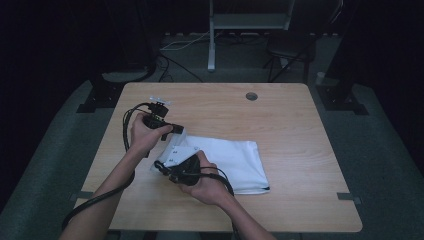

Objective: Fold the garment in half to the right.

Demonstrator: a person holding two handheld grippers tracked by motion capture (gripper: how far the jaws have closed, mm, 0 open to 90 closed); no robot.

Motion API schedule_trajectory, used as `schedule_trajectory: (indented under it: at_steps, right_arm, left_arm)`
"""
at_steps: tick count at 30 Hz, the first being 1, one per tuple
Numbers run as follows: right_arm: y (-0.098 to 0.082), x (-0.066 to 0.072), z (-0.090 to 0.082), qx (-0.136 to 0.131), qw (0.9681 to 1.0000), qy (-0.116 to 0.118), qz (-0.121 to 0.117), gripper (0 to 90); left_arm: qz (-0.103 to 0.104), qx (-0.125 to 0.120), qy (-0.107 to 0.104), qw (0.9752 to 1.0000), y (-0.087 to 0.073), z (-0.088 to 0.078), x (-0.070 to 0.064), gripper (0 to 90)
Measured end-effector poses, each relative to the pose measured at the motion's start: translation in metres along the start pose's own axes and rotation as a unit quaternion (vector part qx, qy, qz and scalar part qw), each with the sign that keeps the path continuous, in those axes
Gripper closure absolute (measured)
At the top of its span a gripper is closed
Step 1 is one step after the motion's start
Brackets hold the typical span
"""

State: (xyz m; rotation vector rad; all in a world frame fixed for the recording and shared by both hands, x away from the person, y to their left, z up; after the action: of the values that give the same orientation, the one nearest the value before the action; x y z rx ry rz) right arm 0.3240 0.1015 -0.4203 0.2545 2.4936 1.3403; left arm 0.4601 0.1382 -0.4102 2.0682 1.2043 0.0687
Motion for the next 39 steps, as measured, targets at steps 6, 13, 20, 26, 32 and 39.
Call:
schedule_trajectory:
  at_steps: [6,13,20,26,32,39]
  right_arm:
    - [0.003,-0.001,-0.010,-0.007,0.9999,-0.006,-0.005,81.7]
    - [0.005,-0.003,-0.022,-0.021,0.9997,-0.010,0.002,81.7]
    - [0.006,-0.006,-0.034,-0.031,0.9994,-0.014,0.006,81.7]
    - [0.006,-0.009,-0.044,-0.035,0.9991,-0.021,0.007,81.7]
    - [0.003,-0.011,-0.054,-0.041,0.9987,-0.026,0.011,81.6]
    - [0.001,-0.013,-0.066,-0.048,0.9982,-0.031,0.018,81.6]
  left_arm:
    - [0.019,-0.002,-0.002,0.9998,0.007,-0.003,-0.012,85.5]
    - [0.030,-0.004,-0.003,0.9995,0.013,-0.004,-0.023,85.5]
    - [0.035,-0.010,-0.002,0.9993,0.021,-0.007,-0.035,85.4]
    - [0.032,-0.011,-0.001,0.9994,0.026,-0.006,-0.040,85.5]
    - [0.032,-0.015,-0.006,0.9994,0.031,-0.006,-0.047,85.5]
    - [0.040,-0.013,-0.011,0.9991,0.035,-0.002,-0.056,85.5]
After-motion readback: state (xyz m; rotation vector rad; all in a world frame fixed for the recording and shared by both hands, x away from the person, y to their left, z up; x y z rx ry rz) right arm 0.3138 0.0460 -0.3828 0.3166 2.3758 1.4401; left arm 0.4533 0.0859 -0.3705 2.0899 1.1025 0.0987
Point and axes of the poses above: each handheld gripper's, and its own axes: z roughly forward along the jaws, y roughly out of its top, x roughly to its left, the point moved 8 cm from there along z, roughly forward along the jaws, and after that the axes turned 5 degrees about -z, right-handed, at the moved point
